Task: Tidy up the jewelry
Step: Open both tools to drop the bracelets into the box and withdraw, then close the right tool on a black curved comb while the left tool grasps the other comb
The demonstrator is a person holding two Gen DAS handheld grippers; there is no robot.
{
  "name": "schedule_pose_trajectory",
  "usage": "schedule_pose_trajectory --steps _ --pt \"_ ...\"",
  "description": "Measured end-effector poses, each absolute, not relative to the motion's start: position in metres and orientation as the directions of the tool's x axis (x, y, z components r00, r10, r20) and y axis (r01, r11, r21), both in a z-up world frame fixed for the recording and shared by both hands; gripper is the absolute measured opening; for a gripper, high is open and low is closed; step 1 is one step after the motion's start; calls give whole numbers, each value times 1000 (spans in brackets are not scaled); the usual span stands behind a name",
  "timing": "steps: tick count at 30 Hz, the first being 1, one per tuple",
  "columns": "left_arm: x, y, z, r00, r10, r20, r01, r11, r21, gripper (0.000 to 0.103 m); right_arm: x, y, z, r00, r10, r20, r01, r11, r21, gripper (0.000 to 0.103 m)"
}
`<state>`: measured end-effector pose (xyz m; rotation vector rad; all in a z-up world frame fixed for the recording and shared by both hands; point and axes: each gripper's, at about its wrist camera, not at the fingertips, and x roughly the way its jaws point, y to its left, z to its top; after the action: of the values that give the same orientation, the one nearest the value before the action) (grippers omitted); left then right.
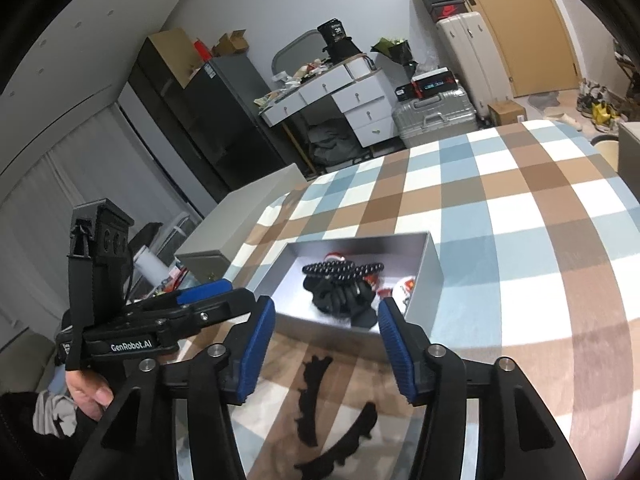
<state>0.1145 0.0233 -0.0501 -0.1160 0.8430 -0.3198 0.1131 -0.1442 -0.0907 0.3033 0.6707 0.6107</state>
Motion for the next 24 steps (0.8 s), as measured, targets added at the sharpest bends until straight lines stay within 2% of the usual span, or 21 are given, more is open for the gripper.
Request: schedule_pose_trajectory --steps 3,15,24 --pt "104 25 -52 642 -298 -706 201 954 -220 84 104 -141 -94 618 605 -502 -428 795 430 68" --pt "65 35 -81 645 -249 -723 106 966 -238 84 72 -113 -154 533 514 -672 -423 850 316 68" --pt "44 41 -99 624 -223 -749 74 971 -228 84 65 -108 -167 539 470 -699 -412 871 268 66"
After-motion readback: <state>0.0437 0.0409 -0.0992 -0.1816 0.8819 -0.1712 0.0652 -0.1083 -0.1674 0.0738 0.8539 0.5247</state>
